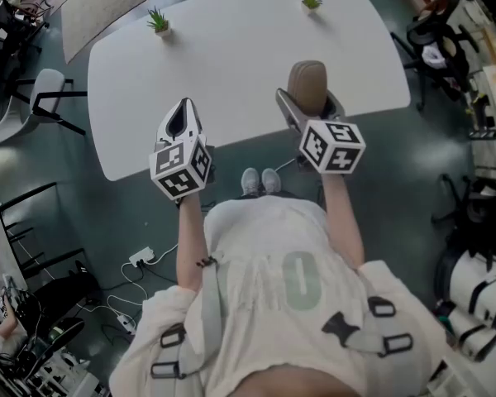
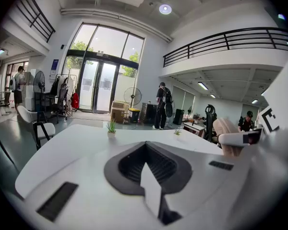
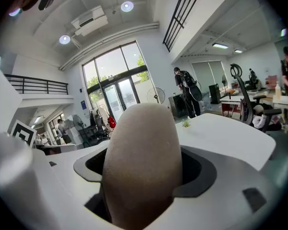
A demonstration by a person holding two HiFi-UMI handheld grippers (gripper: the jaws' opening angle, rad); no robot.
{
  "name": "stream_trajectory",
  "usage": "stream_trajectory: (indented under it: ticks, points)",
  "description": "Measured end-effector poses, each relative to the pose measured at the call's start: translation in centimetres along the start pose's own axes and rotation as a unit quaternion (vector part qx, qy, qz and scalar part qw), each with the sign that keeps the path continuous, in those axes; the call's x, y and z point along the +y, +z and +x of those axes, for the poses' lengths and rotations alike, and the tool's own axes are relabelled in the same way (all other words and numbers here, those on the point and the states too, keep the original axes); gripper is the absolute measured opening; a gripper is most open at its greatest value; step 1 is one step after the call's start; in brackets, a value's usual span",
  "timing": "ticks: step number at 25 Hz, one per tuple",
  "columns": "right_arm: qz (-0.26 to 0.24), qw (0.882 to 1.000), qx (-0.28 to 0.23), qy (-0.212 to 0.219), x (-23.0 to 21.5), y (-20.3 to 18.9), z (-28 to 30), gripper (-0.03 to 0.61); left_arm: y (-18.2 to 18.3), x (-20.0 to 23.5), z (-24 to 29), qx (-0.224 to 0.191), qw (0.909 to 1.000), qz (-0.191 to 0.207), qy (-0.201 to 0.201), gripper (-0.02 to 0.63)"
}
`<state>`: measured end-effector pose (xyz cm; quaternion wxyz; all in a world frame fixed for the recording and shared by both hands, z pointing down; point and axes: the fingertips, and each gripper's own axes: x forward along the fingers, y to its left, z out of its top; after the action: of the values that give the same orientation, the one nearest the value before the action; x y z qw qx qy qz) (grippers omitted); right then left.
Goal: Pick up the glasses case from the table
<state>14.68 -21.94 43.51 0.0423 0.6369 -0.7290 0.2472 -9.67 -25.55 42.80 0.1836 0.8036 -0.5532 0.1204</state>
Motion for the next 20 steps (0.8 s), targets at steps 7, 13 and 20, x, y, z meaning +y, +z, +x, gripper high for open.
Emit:
stream_trajectory:
  ticks: [7,13,20]
  points:
    - [-0.027,0.999,0.026,0.008,0.4,-1.0,0.0,0.383,-0.1,-0.6,-0.1,-0.002,1.0000,-0.001,-0.003,0.003]
    - [-0.037,0.999,0.025,0.015,1.3,-0.9,-0.1,0.383,-0.4,-0.9,-0.5,-0.001,1.0000,-0.002,-0.004,0.003]
    - [-0.040,0.999,0.029,0.012,1.4,-1.0,0.1,0.383,-0.1,-0.4,-0.7,-0.007,1.0000,-0.003,0.000,0.003]
